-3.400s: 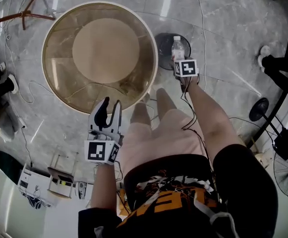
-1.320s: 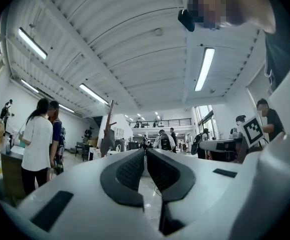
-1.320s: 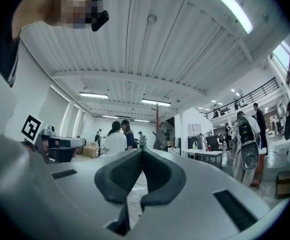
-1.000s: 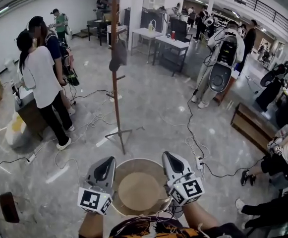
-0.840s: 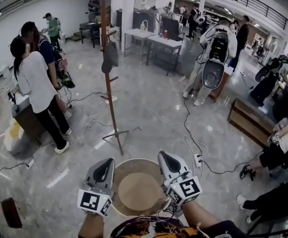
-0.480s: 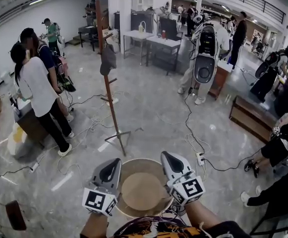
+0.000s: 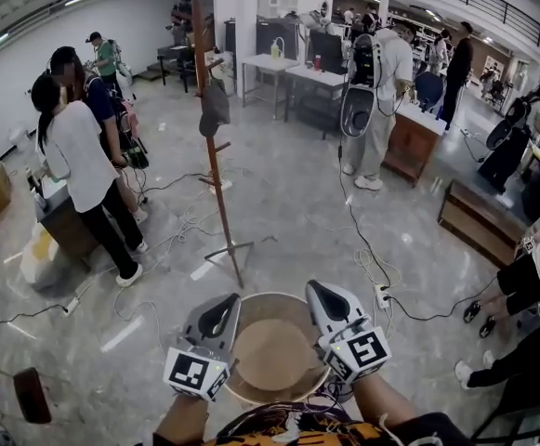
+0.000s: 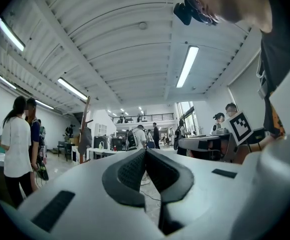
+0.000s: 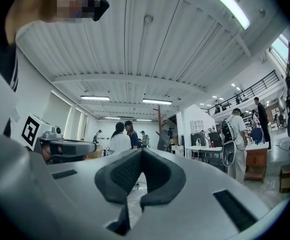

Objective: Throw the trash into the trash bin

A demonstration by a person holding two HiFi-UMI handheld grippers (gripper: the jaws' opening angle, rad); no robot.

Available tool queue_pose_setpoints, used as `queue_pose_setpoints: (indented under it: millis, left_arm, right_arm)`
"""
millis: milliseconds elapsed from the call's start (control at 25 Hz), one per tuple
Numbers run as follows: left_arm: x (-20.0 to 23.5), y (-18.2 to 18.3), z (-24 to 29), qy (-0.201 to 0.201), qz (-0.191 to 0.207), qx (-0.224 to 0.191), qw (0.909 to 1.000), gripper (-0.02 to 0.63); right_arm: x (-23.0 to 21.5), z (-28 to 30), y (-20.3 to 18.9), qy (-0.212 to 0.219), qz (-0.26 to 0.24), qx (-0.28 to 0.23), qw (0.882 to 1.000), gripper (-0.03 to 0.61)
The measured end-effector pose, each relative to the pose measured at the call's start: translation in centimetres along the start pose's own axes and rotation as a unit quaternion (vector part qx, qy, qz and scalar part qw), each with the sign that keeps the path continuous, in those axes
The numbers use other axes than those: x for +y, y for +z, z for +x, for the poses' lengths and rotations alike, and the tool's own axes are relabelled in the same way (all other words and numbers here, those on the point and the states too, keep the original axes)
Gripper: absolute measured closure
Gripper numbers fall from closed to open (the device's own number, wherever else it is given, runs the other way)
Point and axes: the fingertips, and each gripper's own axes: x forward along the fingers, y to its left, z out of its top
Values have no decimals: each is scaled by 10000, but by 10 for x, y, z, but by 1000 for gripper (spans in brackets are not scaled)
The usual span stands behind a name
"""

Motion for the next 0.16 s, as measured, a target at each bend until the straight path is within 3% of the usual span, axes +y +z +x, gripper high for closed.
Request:
queue_pose_setpoints:
  millis: [160]
  left_arm:
    - [5, -1, -8, 47, -7, -4, 10000, 592]
  right_arm:
    - [10, 4, 3, 63, -28, -27, 10000, 566]
